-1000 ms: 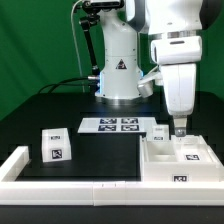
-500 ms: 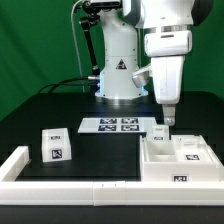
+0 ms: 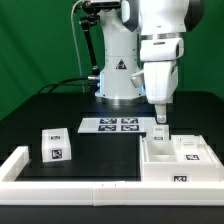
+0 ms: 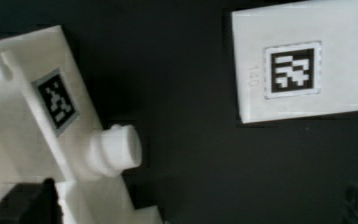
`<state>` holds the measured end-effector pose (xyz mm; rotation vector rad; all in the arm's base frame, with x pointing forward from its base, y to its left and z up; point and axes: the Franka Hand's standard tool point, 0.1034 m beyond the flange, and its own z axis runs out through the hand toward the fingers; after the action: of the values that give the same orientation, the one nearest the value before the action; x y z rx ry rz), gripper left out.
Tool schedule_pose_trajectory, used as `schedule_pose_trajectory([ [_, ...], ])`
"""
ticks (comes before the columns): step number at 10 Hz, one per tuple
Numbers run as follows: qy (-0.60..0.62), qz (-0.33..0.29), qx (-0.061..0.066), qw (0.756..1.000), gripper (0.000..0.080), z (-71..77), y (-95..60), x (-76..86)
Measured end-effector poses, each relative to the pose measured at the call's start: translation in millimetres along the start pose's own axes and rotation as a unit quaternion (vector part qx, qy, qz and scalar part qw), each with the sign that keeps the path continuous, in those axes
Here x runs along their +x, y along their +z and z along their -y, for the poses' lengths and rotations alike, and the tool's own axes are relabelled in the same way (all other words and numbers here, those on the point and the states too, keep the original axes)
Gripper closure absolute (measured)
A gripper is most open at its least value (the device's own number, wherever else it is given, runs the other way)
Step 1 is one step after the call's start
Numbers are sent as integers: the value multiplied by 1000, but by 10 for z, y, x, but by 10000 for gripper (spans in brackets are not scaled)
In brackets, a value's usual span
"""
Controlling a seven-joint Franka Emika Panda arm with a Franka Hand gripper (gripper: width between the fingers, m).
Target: Assemble cabinet
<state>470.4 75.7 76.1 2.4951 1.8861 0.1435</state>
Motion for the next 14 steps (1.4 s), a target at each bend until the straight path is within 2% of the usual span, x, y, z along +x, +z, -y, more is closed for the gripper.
schedule_pose_trajectory([
  [3, 1, 0, 0, 1000, 2, 23, 12, -29],
  [6, -8, -3, 4, 1000, 2, 354, 119, -131],
  [8, -5, -13, 4, 1000, 2, 573, 256, -164],
  [9, -3, -18, 10, 1000, 2, 685, 370, -190],
  [11, 3, -21, 19, 1000, 2, 760, 505, -240],
  [12, 6, -19, 26, 999, 2, 797, 559, -274],
  [14, 7, -18, 31, 999, 2, 830, 600, -285],
])
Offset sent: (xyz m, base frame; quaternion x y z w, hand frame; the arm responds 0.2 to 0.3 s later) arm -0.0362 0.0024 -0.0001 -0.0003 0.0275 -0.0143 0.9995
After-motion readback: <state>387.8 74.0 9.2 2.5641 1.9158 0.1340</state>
